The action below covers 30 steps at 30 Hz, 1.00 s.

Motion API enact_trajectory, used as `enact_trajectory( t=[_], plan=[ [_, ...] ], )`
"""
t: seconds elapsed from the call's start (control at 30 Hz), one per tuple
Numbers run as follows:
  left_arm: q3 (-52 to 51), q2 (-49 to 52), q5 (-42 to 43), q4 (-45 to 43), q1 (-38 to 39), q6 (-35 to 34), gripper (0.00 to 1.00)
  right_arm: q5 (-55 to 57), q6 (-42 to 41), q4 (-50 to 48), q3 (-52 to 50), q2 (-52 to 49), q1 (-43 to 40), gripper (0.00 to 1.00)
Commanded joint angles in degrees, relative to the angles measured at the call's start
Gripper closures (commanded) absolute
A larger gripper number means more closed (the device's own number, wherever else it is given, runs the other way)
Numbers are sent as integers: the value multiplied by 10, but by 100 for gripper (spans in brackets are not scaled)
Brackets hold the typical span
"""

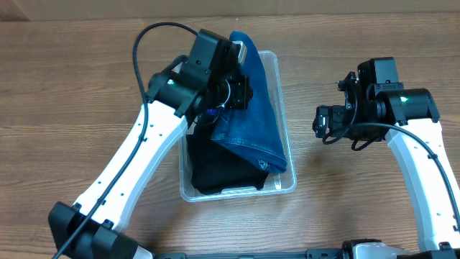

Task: Pack container
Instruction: 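Lay the denim towel on top in the bin and press it flat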

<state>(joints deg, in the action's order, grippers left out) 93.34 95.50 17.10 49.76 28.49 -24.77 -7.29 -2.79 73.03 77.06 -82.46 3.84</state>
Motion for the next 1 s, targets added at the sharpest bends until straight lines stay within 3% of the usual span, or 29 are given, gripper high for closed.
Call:
enact_trajectory(
  t=[0.0,0.07,0.13,0.2,0.3,0.37,0.4,0.43,0.47,0.5,0.53,0.77,0.87,0.97],
  plan=[
    [24,-23,-14,21,-14,-13,8,-3,-2,0,9,4,-2,0],
    [25,-43,-89,78,-36,-45,0,-3,-2,1,9,4,-2,0],
    [26,-84,-217,151,-64,-108,0,-3,-2,1,9,4,-2,0],
    [26,-121,-261,157,-79,-128,0,-3,-2,-3,9,4,-2,0],
    [26,-159,-245,85,-68,-50,0,-3,-2,-5,9,4,-2,0],
    [26,-160,-207,49,-54,29,0,-3,-2,-5,9,4,-2,0],
    [26,-154,-163,31,-44,100,0,-3,-2,-5,9,4,-2,0],
    [26,-145,-129,28,-36,151,7,-3,-2,-5,9,4,-2,0],
    [26,-133,-118,35,-30,178,34,-3,-2,-5,9,4,-2,0],
    [25,-106,-150,61,-26,183,83,-3,-2,-5,9,4,-2,0],
    [25,-85,-174,82,-25,179,96,-3,-2,-5,9,4,-2,0],
    [23,86,-286,186,25,223,96,-3,-2,-7,9,4,-2,0],
    [5,152,-351,238,67,143,96,-3,-2,-8,9,4,-2,0],
    [-50,196,-338,236,106,99,96,-3,-2,-10,9,4,-2,0]
  ],
)
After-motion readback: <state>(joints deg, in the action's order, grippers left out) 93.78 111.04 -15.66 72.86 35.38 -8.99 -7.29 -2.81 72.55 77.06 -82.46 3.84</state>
